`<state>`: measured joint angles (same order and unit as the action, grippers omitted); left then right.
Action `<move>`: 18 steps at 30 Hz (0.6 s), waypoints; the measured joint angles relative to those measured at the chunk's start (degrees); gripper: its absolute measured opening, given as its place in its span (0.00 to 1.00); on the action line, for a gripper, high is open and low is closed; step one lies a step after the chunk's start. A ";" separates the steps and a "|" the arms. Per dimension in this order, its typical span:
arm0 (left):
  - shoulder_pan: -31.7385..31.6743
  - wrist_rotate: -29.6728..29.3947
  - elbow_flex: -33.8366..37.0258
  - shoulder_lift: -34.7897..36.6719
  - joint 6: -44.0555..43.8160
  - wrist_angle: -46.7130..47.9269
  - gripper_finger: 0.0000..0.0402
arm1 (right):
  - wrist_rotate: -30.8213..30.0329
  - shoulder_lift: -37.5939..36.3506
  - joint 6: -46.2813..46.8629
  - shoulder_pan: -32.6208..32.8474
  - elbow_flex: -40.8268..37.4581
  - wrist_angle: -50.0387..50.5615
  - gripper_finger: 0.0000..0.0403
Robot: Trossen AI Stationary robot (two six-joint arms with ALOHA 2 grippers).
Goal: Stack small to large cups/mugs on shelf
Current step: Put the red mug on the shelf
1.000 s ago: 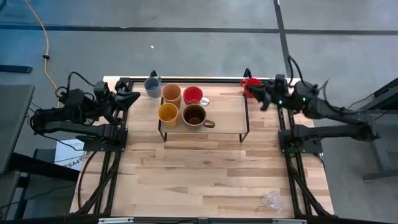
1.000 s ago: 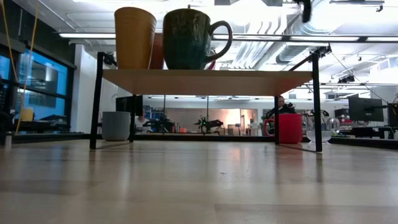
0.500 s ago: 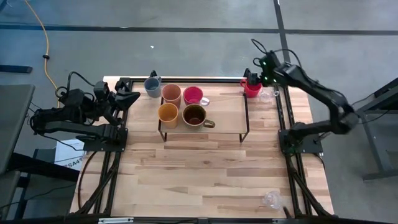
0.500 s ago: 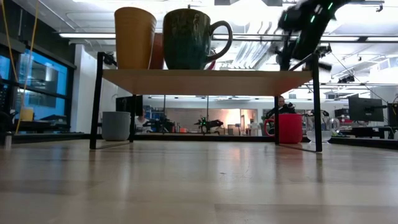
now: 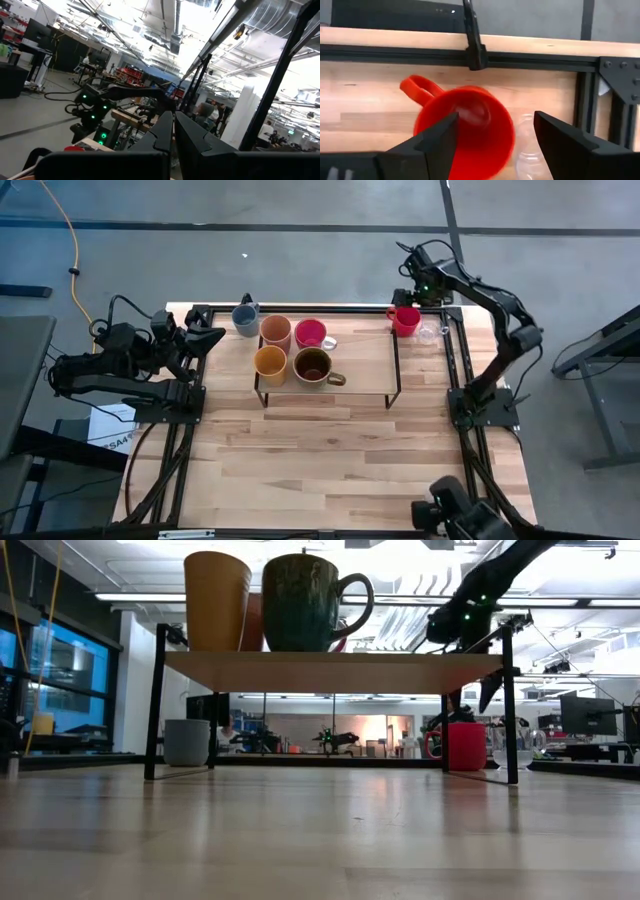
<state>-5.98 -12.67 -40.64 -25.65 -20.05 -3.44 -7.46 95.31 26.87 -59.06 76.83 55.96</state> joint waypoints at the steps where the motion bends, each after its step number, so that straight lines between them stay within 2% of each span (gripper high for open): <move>1: 0.00 0.00 0.00 0.00 0.00 0.00 0.02 | 0.59 1.07 -0.22 -0.29 0.83 0.52 0.62; 8: 0.00 0.00 0.00 0.00 0.00 0.00 0.02 | 1.49 7.63 -1.29 -1.10 2.98 3.96 0.54; 14: 0.00 0.00 0.00 0.00 0.00 0.00 0.02 | 2.23 9.78 -2.50 -1.08 2.98 4.01 0.46; 18: 0.00 -0.02 0.00 0.00 0.01 0.00 0.02 | 1.96 10.57 -4.47 -1.10 2.98 4.13 0.37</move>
<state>-5.98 -12.69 -40.64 -25.65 -20.05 -3.44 -5.50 105.88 22.40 -60.16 79.81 60.10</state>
